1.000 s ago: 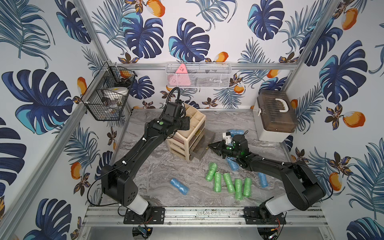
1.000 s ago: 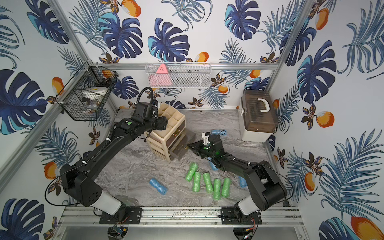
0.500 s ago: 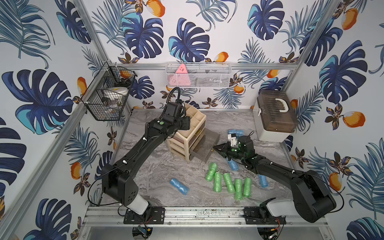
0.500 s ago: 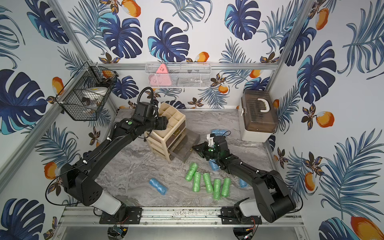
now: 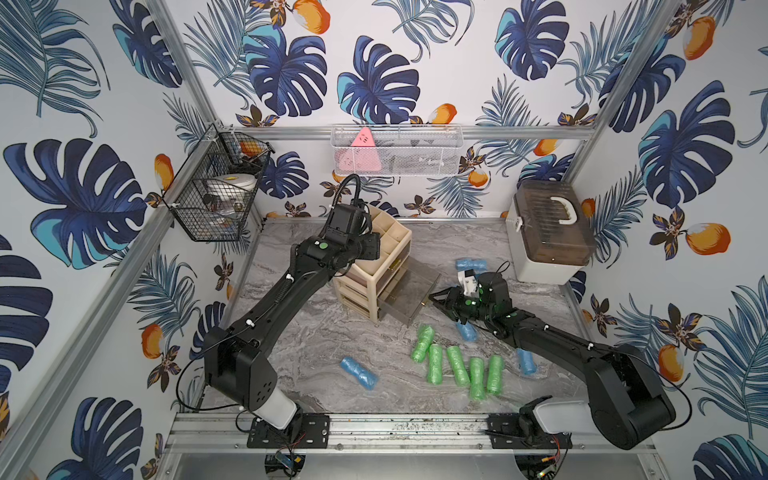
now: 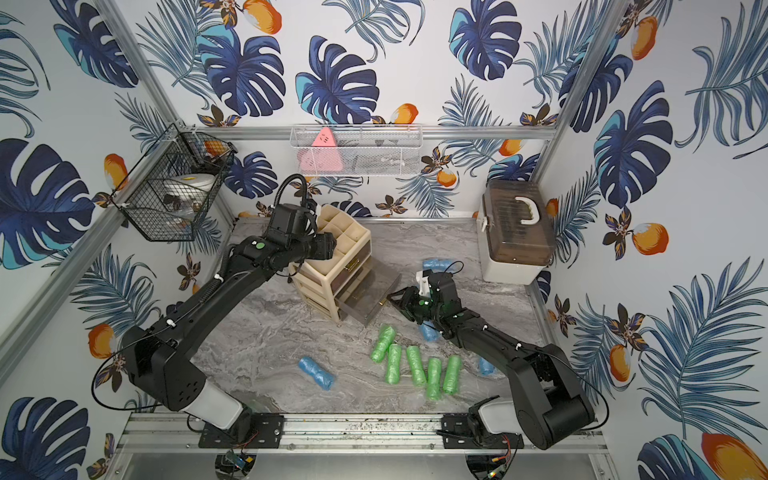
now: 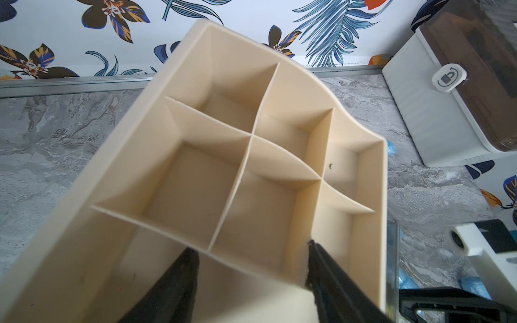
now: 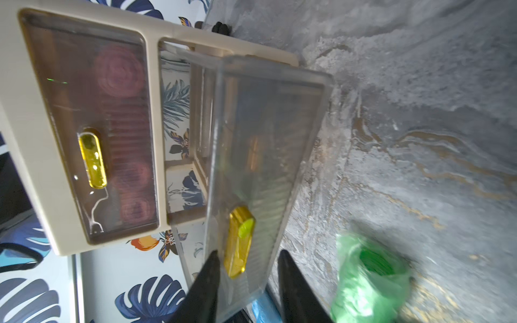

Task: Sort the rolls of trash bags by color and place them into the drawer
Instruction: Open the drawer in the storage box, then pick up the roll of trash bags from the center of the board.

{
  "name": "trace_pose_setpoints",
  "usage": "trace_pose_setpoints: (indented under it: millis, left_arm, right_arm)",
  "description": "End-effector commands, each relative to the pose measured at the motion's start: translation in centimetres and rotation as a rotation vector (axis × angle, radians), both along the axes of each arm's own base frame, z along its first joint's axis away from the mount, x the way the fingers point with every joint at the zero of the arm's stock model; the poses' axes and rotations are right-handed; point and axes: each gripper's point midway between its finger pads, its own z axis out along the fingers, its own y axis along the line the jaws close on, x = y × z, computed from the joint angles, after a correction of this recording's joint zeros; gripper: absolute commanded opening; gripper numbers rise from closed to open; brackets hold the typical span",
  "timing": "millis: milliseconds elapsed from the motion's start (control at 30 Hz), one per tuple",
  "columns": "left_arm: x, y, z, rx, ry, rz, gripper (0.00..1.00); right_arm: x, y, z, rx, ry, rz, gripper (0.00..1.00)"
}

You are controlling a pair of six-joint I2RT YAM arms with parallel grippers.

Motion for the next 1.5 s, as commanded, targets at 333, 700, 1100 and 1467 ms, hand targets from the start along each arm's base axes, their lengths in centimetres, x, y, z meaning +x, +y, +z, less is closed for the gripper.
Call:
trace_pose_setpoints:
  millis: [333, 700, 1100, 1467]
  left_arm:
    - [-0.3, 0.5, 2.4, -0.024, -0.042, 0.021, 0.75]
    - [-3.4, 1.0, 9.0, -0.097, -0.169, -0.012, 0.76]
    - [-11.9, 3.3, 6.2, -0.111, -0.140, -0.066, 0.80]
    - [-19.3, 7.6, -0.3, -0.109, -0.038, 0.050, 0.84]
  right_arm:
    - [-1.2, -7.5, -0.7, -0.576, -0.073, 0.005, 0.58]
    - [-1.6, -10.2, -5.1, -0.882, 0.024, 0.192, 0.54]
    - [-2.4, -10.2, -9.3, -0.914, 0.124, 0.288, 0.52]
    - [-1.8, -9.2, -11.2, -0.890, 0.151, 0.321, 0.34]
